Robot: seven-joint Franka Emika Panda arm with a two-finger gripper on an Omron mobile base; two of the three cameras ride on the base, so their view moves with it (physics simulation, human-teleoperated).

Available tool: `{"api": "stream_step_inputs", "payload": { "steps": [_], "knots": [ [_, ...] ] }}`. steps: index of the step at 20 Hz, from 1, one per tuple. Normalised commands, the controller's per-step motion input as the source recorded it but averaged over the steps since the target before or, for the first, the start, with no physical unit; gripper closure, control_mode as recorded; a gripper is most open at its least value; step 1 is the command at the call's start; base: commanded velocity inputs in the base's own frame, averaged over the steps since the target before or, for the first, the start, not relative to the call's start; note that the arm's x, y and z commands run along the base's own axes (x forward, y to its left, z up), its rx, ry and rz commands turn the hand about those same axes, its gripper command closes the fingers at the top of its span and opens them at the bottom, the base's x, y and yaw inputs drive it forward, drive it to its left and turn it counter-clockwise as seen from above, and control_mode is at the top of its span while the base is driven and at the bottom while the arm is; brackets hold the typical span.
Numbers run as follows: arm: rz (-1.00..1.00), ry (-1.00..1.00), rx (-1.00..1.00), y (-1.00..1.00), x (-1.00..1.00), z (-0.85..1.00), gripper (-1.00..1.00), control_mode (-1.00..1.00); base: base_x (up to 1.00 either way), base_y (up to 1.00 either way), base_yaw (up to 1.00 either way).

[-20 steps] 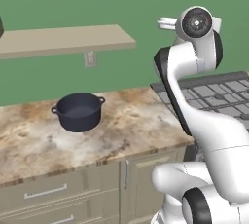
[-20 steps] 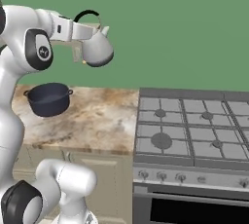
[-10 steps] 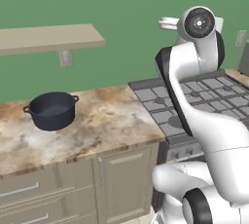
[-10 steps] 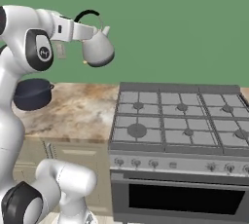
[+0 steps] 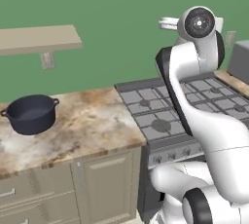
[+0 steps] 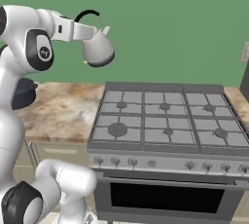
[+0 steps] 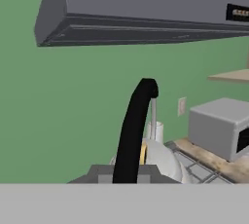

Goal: Pick the kettle from the cabinet and place it on a stove burner. Then pick the pot from the counter and place it on another stove burner. Finally, turn both burners on.

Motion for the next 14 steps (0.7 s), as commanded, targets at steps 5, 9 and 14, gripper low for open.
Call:
{"api": "stream_step_inputs", "payload": {
  "steps": [5,9,14],
  "knots": [
    [0.0,0.0,0.0,0.0,0.0,0.0,1.0,1.0,0.0,-0.48,0.0],
    [0.0,0.0,0.0,0.0,0.0,0.0,1.0,1.0,0.0,-0.46,0.0],
    [0.0,0.0,0.0,0.0,0.0,0.0,1.0,1.0,0.0,-0.45,0.0]
  ]
}}
